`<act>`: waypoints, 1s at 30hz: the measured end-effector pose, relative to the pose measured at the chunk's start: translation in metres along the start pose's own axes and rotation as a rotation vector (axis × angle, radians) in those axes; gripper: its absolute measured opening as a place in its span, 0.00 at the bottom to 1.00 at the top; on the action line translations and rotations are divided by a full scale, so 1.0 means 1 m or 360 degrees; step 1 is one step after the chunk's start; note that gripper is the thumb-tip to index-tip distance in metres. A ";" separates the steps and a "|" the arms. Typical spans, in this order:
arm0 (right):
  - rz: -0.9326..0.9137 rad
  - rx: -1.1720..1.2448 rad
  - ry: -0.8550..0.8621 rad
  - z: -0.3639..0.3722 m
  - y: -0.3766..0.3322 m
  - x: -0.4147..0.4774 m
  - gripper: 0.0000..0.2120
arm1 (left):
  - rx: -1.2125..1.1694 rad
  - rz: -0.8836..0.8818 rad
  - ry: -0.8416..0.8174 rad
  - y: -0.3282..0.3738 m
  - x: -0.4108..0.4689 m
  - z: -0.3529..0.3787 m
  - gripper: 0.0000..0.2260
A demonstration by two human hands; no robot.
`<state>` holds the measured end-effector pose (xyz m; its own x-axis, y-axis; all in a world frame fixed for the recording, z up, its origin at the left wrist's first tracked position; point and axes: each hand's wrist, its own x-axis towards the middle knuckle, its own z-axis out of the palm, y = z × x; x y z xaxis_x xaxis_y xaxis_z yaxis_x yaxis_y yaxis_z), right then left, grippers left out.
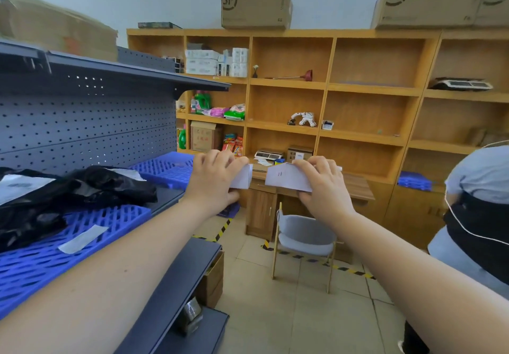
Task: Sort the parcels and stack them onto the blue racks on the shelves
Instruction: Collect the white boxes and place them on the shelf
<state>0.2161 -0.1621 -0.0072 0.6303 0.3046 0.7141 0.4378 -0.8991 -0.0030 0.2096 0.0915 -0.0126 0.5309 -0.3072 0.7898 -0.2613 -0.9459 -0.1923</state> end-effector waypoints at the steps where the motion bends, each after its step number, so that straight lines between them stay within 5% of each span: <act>1: -0.0022 -0.0008 0.0002 0.010 0.001 0.008 0.29 | 0.0014 0.0000 -0.0006 -0.008 0.004 0.009 0.29; 30: -0.0034 0.0391 0.0051 0.241 -0.050 0.242 0.28 | 0.0181 -0.0185 -0.0114 -0.236 0.078 0.166 0.30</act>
<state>0.5011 0.0324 -0.0027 0.6002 0.3087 0.7378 0.5960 -0.7879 -0.1552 0.4462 0.2731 -0.0028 0.6096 -0.1979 0.7676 -0.1041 -0.9799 -0.1699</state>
